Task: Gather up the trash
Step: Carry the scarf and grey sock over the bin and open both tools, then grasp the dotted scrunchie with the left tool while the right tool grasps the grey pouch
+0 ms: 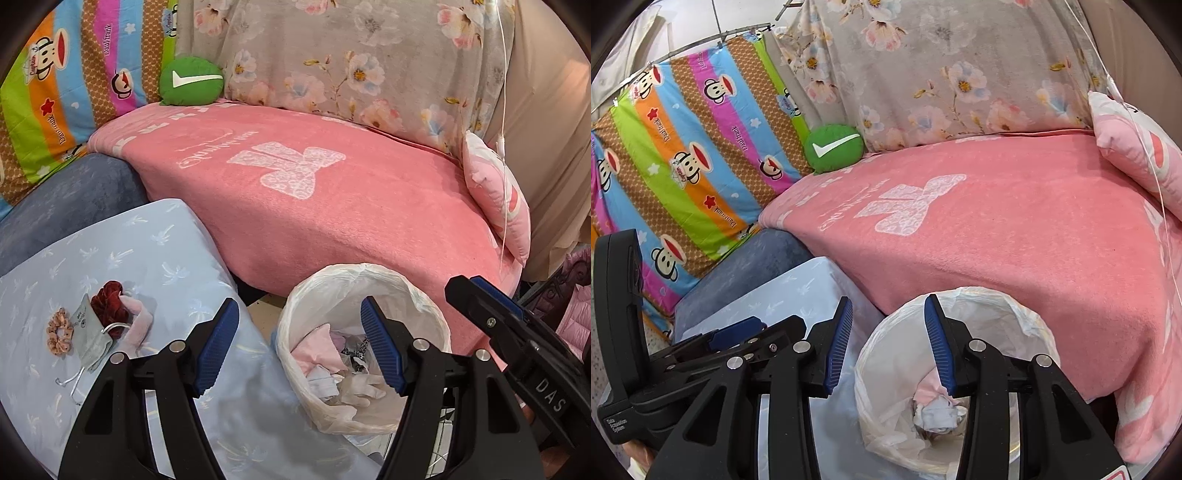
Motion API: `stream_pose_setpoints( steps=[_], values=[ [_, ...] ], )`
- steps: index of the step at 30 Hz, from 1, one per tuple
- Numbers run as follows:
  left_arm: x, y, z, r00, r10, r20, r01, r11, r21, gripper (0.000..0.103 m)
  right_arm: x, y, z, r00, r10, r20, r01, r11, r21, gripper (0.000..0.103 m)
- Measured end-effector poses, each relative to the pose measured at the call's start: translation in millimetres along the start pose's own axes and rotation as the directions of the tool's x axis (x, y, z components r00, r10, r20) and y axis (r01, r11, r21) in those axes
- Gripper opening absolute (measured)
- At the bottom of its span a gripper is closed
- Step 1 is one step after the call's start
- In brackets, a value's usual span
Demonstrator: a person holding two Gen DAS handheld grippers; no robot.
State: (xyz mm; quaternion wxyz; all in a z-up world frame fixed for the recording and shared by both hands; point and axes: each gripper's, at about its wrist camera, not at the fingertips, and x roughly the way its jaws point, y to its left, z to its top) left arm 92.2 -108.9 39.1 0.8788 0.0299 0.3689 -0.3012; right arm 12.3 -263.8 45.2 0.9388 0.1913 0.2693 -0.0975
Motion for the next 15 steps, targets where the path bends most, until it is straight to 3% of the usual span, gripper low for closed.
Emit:
stream_pose_setpoints(
  steps=[15],
  values=[
    [-9.3,38.7,-7.2,0.999,0.039,0.011,-0.038,0.997,-0.061,0.066,13.6,35.3,-6.8,0.998,0.037,-0.041,-0.039,0.998,-0.054,0.042]
  ],
)
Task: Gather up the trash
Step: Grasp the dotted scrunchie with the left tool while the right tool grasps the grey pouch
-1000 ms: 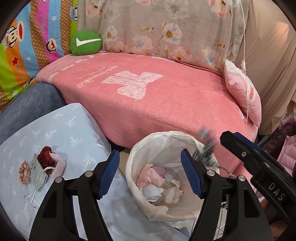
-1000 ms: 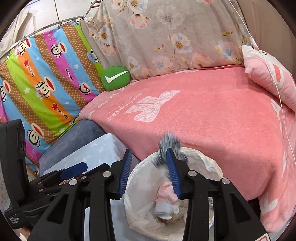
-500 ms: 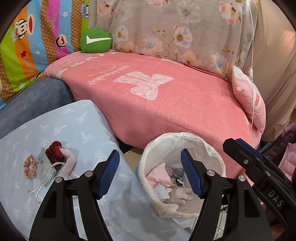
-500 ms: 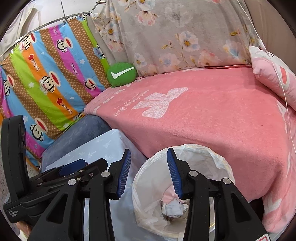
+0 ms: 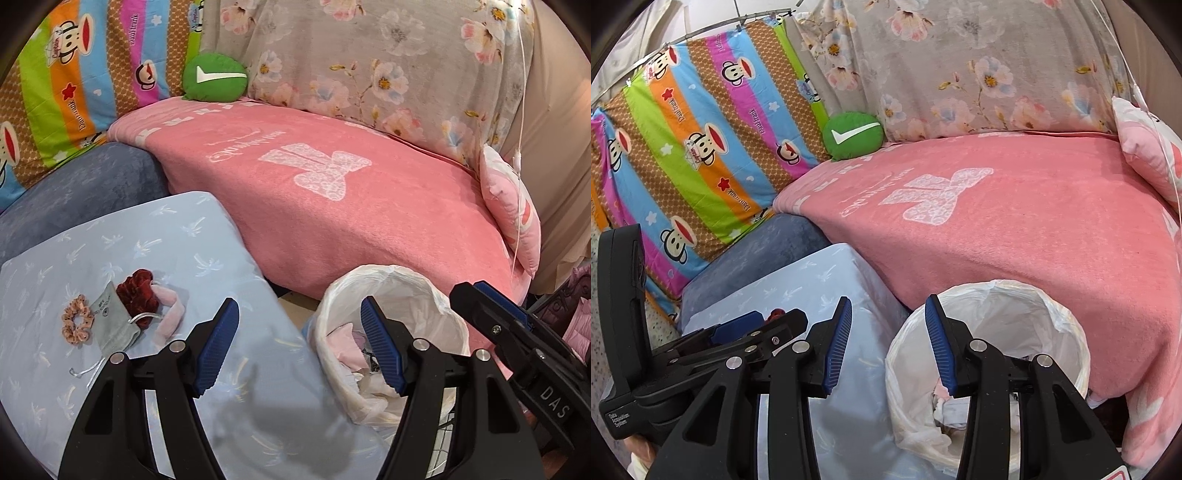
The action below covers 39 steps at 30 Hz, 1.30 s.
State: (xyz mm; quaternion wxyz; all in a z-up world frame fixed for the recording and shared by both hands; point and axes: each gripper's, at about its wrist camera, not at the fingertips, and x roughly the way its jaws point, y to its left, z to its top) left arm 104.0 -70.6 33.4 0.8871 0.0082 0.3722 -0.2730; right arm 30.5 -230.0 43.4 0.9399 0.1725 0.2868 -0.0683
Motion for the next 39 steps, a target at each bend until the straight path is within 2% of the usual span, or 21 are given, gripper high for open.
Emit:
stream_pose_setpoints(
  steps=[3,7,16,25,30,36,39],
  values=[
    [-1.3,12.7,-3.2,1.0,0.03,0.005,-0.03,0.999,-0.01,0.066,5.0,10.0,-3.4,1.0,0.01,-0.013,-0.011,1.0,-0.014,0.045],
    [-4.9,34.0,-7.6,0.997,0.078,0.014,-0.077,0.997,-0.029,0.073,14.0,27.6,-9.0,0.999,0.031,-0.037,-0.033,0.999,-0.035,0.045],
    [-13.7,98.9,-18.4,0.987,0.163,-0.004,-0.162,0.978,-0.134,0.077,39.6,80.0,-22.8,0.991,0.087,-0.101,-0.097,0.99,-0.101,0.045],
    [-17.9,169.4,-32.8,0.968,0.243,-0.055,-0.249,0.941,-0.229,0.079,71.6,126.2,-40.4,0.978,0.119,-0.173,-0.145,0.979,-0.143,0.045],
    [-15.0,212.0,-43.0,0.953,0.287,-0.091,-0.301,0.911,-0.28,0.08,98.7,155.1,-52.9,0.964,0.141,-0.224,-0.179,0.971,-0.161,0.045],
    [-3.9,254.6,-47.8,0.945,0.302,-0.128,-0.328,0.877,-0.352,0.08,139.7,192.3,-67.8,0.945,0.161,-0.286,-0.22,0.957,-0.19,0.045],
    [5.5,268.8,-48.0,0.946,0.292,-0.139,-0.323,0.869,-0.374,0.079,163.2,206.7,-73.7,0.935,0.162,-0.315,-0.232,0.952,-0.198,0.045]
  ],
)
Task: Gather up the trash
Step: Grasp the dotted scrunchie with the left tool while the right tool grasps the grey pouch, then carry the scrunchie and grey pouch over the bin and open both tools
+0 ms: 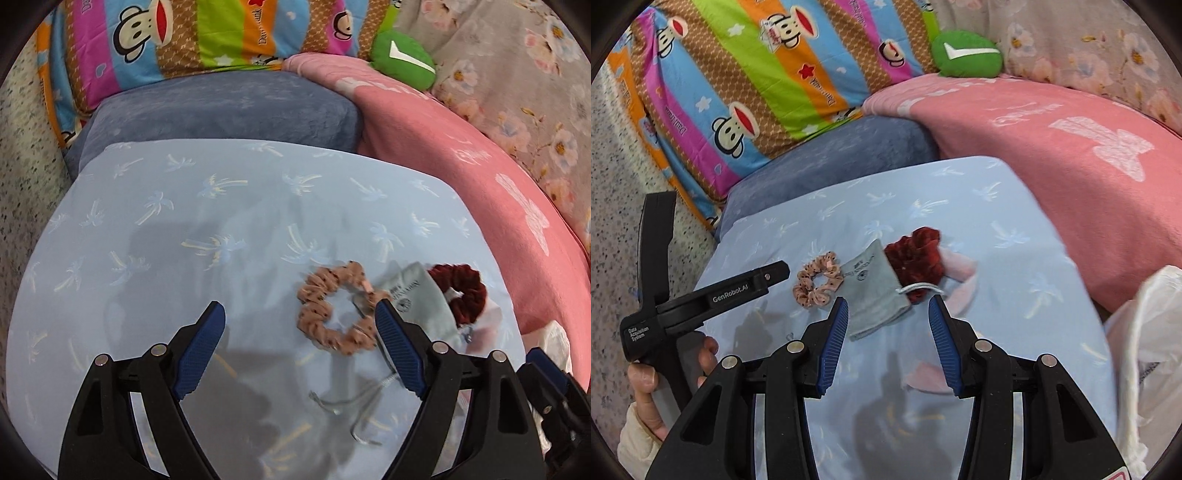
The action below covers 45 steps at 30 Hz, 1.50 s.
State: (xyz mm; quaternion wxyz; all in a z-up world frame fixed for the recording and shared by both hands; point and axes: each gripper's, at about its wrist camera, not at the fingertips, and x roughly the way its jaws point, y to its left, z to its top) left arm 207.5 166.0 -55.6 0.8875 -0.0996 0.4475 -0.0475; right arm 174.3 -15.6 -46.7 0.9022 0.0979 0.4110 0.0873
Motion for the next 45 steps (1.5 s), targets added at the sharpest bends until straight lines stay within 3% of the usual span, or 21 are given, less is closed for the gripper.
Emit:
stream_pose_setpoints(
  steps=[4,11,13,15,17,22,30,45],
  values=[
    [17.3,5.1,4.3,1.0,-0.009,-0.018,0.009,1.0,-0.014,0.078,31.5,8.1,7.4,1.0,-0.004,-0.029,0.003,1.0,-0.015,0.045],
    [42.4,1.8,3.8,0.997,-0.034,-0.067,0.035,0.999,0.011,0.062,74.9,1.5,18.3,0.997,-0.027,-0.07,0.026,1.0,-0.009,0.045],
    [42.2,0.4,3.1,0.998,-0.027,-0.05,0.029,0.999,0.027,0.06,82.5,-2.5,15.8,0.996,-0.03,-0.087,0.03,1.0,-0.005,0.042],
    [41.9,-0.8,2.9,0.998,-0.033,-0.044,0.034,0.999,0.039,0.052,86.4,-2.7,11.8,0.995,-0.041,-0.09,0.04,0.999,-0.013,0.035],
    [41.7,-2.5,2.8,0.998,-0.048,-0.049,0.05,0.998,0.048,0.029,86.2,-0.6,9.7,0.995,-0.052,-0.088,0.05,0.998,-0.024,0.029],
    [37.5,-8.3,0.8,0.998,-0.051,-0.047,0.054,0.996,0.075,0.015,82.8,0.4,4.9,0.994,-0.044,-0.104,0.041,0.999,-0.033,0.01],
    [9.9,-15.1,2.9,0.999,-0.054,-0.002,0.053,0.995,0.086,0.014,52.2,8.6,4.1,0.997,-0.004,-0.071,0.002,0.999,-0.033,0.005],
    [-66.7,-66.3,6.9,0.984,-0.13,0.122,0.11,0.981,0.158,0.013,-69.3,1.0,30.7,0.99,0.012,0.139,-0.01,1.0,-0.013,0.005]
  ],
)
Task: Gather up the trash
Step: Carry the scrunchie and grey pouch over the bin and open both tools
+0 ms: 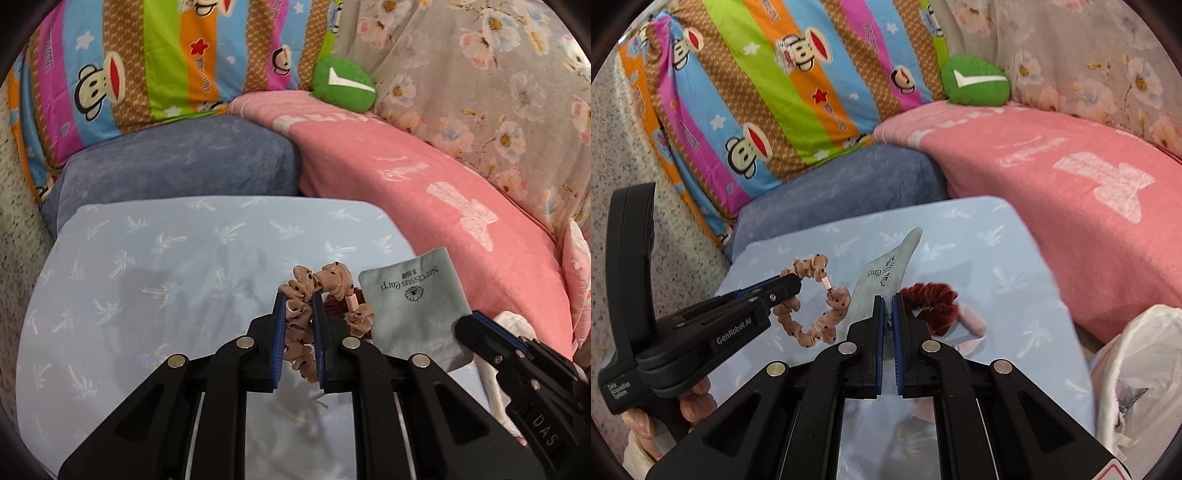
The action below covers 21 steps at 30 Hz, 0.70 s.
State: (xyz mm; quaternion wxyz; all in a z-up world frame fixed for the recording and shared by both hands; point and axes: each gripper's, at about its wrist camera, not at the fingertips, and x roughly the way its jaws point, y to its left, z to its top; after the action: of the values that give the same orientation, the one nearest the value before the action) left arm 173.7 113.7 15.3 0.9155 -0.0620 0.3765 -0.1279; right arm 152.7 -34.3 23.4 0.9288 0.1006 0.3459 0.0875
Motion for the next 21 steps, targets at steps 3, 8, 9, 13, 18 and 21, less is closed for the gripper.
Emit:
stream_pose_setpoints(
  steps=[3,8,9,13,18,21],
  values=[
    [-13.9,-21.0,3.3,0.999,-0.028,0.024,0.027,0.999,0.024,0.013,-27.7,-10.3,8.4,0.999,-0.012,0.048,0.012,1.0,0.012,0.005],
    [-31.9,-58.6,2.5,0.996,-0.072,0.053,0.068,0.995,0.079,0.014,-74.4,-34.0,16.2,0.992,-0.041,0.118,0.036,0.999,0.039,0.005],
    [-35.5,-68.4,1.7,0.995,-0.083,0.058,0.077,0.993,0.094,0.014,-82.9,-39.1,17.7,0.99,-0.047,0.129,0.041,0.998,0.047,0.005],
    [-45.4,-99.9,-1.6,0.991,-0.117,0.066,0.107,0.984,0.14,0.014,-117.1,-64.8,19.3,0.982,-0.08,0.172,0.067,0.995,0.079,0.005],
    [-49.3,-137.1,-9.0,0.986,-0.159,0.052,0.147,0.97,0.195,0.014,-150.1,-98.5,11.9,0.973,-0.123,0.197,0.1,0.987,0.122,0.005],
    [-50.3,-158.3,-13.5,0.983,-0.182,0.039,0.169,0.96,0.223,0.014,-165.6,-120.5,5.5,0.968,-0.151,0.202,0.121,0.981,0.153,0.005]
  ],
)
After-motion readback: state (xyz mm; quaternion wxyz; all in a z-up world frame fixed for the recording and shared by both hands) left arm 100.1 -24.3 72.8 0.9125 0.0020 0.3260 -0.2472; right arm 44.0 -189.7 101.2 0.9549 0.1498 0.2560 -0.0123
